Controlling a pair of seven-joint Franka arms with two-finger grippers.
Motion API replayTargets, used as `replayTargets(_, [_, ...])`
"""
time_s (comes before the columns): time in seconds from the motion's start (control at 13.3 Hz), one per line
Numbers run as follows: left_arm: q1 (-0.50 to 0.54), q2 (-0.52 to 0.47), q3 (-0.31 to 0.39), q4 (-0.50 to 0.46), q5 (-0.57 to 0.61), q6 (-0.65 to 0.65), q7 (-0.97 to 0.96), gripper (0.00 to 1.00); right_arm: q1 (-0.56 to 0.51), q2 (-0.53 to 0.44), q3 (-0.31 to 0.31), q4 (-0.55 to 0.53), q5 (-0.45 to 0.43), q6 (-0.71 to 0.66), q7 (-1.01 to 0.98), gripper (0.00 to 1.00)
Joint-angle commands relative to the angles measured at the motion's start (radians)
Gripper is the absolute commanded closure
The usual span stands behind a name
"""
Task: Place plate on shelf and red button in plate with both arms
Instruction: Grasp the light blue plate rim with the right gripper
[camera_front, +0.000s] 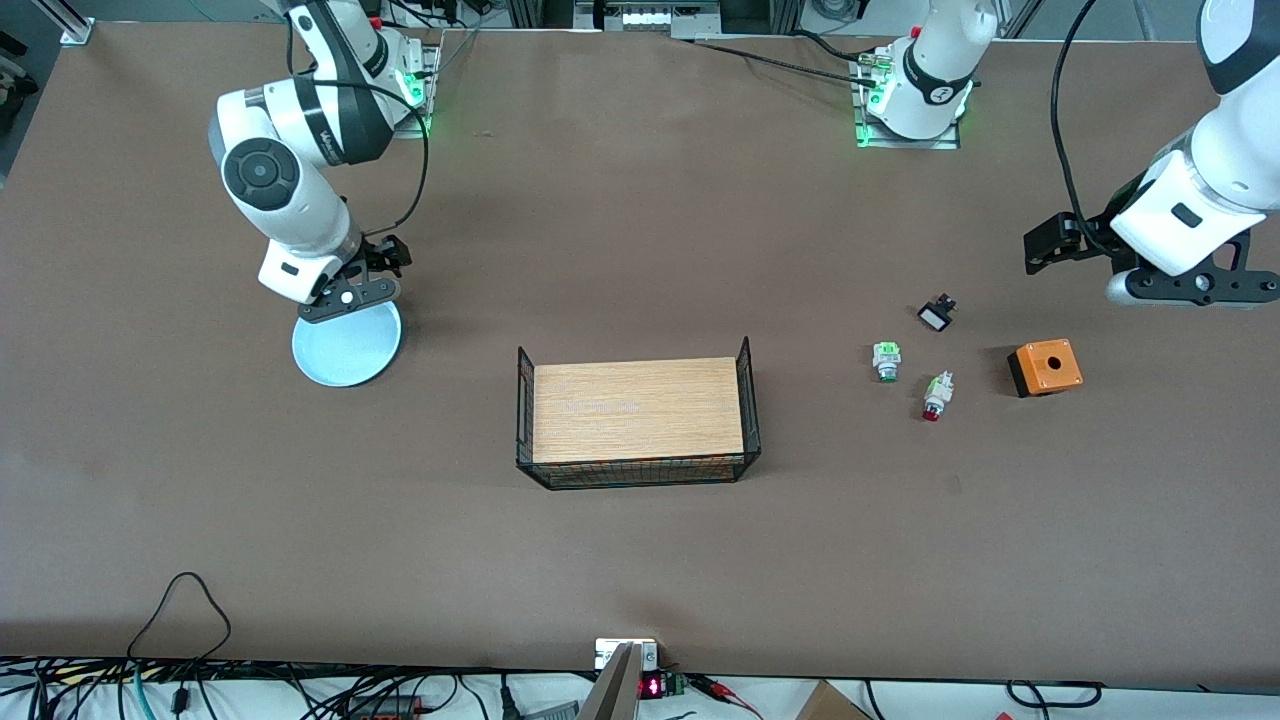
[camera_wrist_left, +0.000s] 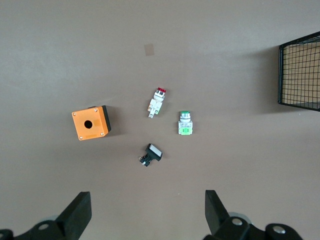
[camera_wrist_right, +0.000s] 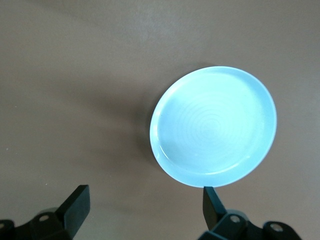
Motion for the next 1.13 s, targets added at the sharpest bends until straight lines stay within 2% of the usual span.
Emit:
replayTargets(0.0, [-0.002, 0.039, 0.006, 0.063, -0.012, -0.026, -0.003, 0.0, 0.001, 0.072, -0.003, -0.003, -0.014, 0.068, -0.008, 0.0])
replayTargets(0.38, [-0.004, 0.045, 0.006, 0.064, -0.011, -0.026, -0.006, 0.0, -0.009, 0.207, -0.009, -0.003, -0.024, 0.205, -0.002, 0.0])
replayTargets(0.53, [-0.005, 0.045, 0.006, 0.065, -0.011, -0.027, -0.006, 0.0, -0.014, 0.239, -0.015, -0.003, -0.044, 0.237, -0.002, 0.04])
replayTargets(0.68, [-0.004, 0.045, 0.006, 0.064, -0.012, -0.027, -0.006, 0.0, -0.028, 0.253, -0.023, -0.002, -0.089, 0.243, -0.002, 0.1])
replayTargets(0.83, [-0.004, 0.045, 0.006, 0.064, -0.012, -0.027, -0.006, 0.0, -0.036, 0.268, -0.032, -0.002, -0.119, 0.264, -0.002, 0.21])
replayTargets(1.06, [-0.002, 0.045, 0.006, 0.064, -0.012, -0.03, -0.004, 0.0, -0.028, 0.271, -0.032, -0.002, -0.123, 0.268, 0.005, 0.35])
